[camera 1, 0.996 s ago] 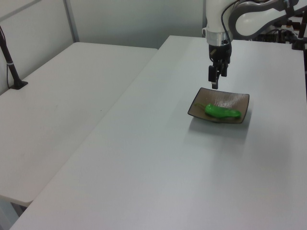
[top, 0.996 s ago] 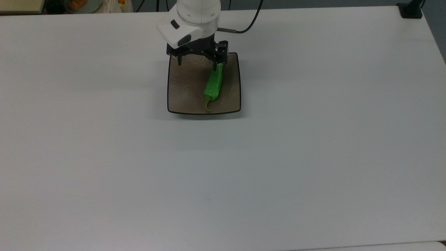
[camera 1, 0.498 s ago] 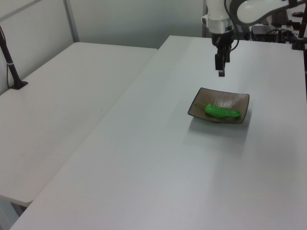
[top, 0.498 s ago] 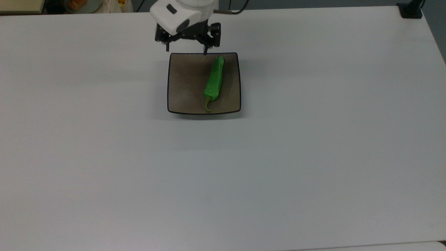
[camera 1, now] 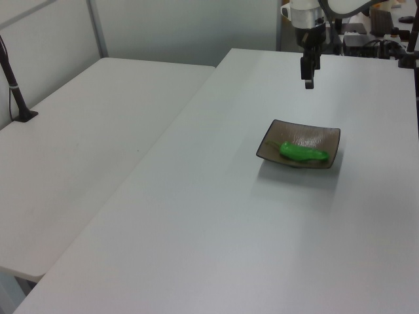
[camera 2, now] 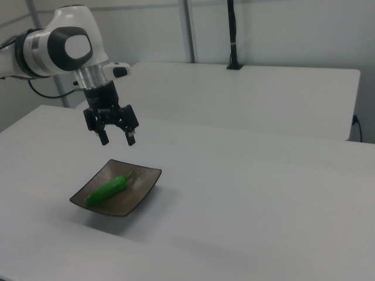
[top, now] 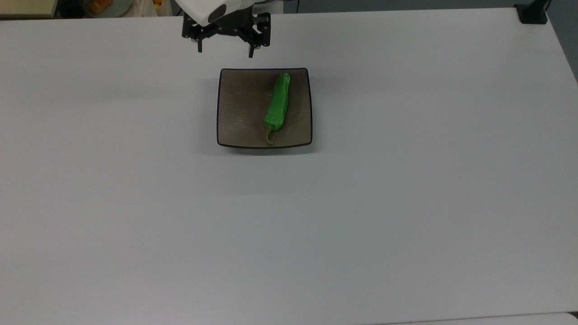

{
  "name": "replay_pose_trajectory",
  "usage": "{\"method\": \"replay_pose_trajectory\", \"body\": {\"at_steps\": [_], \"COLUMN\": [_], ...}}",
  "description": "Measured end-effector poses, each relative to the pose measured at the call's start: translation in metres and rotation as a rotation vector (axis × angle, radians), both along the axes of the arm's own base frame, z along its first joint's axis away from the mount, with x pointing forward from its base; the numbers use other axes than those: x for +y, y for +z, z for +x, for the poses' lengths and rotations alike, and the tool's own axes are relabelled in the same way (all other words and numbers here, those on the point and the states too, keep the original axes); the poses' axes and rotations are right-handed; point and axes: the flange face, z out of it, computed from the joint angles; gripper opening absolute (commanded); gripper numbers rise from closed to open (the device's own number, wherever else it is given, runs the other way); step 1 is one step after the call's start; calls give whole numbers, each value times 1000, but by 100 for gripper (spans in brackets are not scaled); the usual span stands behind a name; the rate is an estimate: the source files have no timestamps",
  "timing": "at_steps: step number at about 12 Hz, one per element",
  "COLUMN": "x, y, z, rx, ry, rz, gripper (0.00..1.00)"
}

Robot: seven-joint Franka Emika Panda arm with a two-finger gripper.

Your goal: Chili peppers are placed on a ceramic plate

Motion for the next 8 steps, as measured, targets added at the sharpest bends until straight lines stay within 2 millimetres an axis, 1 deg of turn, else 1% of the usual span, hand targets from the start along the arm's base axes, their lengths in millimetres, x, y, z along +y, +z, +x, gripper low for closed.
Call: {"method": "replay_pose_trajectory", "body": {"at_steps": [3, 5, 7, 8], "x": [0, -5, -13, -14], "y": [14, 24, 38, 41], "z": [-4, -5, -6, -7], "rx": [-14, -36, -77, -84], "ry": [-43, -66, -98, -102], "rz": [110, 154, 214, 222], "gripper": [100, 100, 100, 100]}}
